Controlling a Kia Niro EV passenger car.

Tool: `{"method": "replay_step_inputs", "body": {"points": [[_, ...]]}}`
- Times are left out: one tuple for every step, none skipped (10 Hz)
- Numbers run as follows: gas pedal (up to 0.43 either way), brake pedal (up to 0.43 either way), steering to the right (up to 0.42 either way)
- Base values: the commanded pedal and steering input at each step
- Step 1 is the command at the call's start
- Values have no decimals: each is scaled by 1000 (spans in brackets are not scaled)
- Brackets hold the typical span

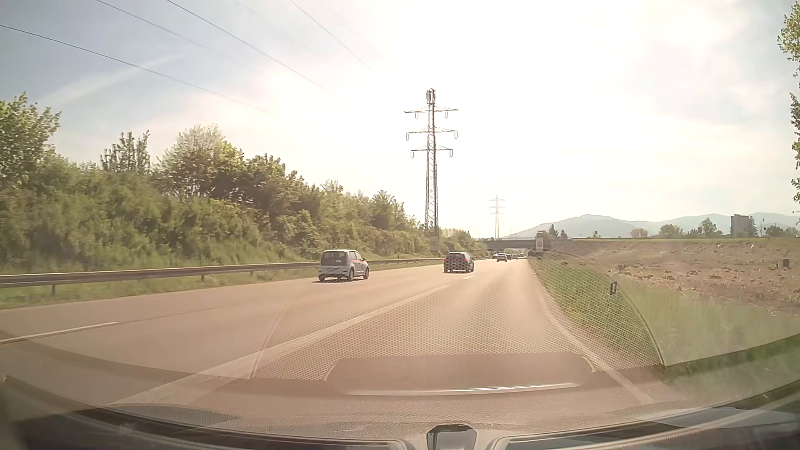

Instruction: Follow the waypoints while adhering to traffic rules and regulations

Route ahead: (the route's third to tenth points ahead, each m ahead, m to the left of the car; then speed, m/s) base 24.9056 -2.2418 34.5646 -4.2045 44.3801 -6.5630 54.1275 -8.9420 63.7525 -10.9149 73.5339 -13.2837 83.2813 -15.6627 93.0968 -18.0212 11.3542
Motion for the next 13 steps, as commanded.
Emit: {"method": "replay_step_inputs", "body": {"points": [[228, 0, 90], [240, 0, 83], [240, 0, 77], [248, 0, 69], [268, 0, 60], [268, 0, 54], [268, 0, 49], [268, 0, 47], [268, 0, 45], [268, 0, 40], [268, 0, 35], [268, 0, 30], [268, 0, 26]]}}
